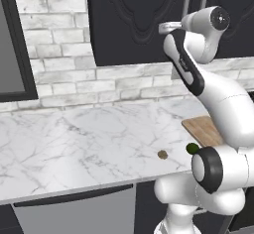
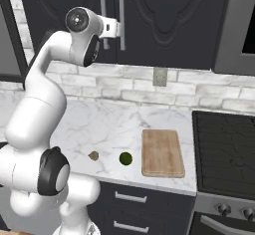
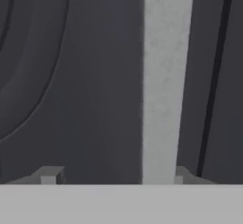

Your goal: Open the cabinet. Place the bowl and condiment on the counter. Then place the lime and garlic on the cutting board.

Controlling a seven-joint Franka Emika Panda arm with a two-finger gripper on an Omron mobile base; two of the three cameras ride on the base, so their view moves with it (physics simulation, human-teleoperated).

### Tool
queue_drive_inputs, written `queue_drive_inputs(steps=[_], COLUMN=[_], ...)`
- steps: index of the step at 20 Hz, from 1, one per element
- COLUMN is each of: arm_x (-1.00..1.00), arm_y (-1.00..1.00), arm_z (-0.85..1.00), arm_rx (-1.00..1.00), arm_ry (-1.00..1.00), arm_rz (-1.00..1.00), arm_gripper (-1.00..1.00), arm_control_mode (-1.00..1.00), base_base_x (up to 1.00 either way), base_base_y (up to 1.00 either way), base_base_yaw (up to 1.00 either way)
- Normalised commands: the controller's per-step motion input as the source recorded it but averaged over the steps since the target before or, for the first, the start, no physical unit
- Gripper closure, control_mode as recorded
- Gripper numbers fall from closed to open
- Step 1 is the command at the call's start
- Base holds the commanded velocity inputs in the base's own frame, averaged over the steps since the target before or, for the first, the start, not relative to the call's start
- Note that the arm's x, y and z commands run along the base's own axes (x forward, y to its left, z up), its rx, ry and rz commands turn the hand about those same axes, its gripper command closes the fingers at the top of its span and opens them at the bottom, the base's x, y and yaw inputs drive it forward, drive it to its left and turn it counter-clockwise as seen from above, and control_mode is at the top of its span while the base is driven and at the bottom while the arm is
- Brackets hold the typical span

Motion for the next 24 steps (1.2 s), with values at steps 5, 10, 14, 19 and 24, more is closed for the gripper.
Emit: queue_drive_inputs(steps=[5,10,14,19,24], arm_x=[0.0,0.04,0.01,0.05,0.24], arm_y=[0.01,0.08,0.39,0.83,1.0], arm_z=[-0.1,-0.35,-0.48,-0.65,-0.54], arm_rx=[-0.07,0.15,0.34,0.22,0.13], arm_ry=[0.01,0.01,-0.11,-0.3,-0.2], arm_rz=[0.0,0.03,0.06,0.06,0.08], arm_gripper=[1.0,1.0,1.0,1.0,1.0], arm_control_mode=[-1.0,-1.0,-1.0,-1.0,-1.0], base_base_x=[0.0,0.0,0.0,0.0,0.0], base_base_y=[0.0,0.0,0.0,0.0,0.0], base_base_yaw=[0.0,0.0,0.0,0.0,0.0])
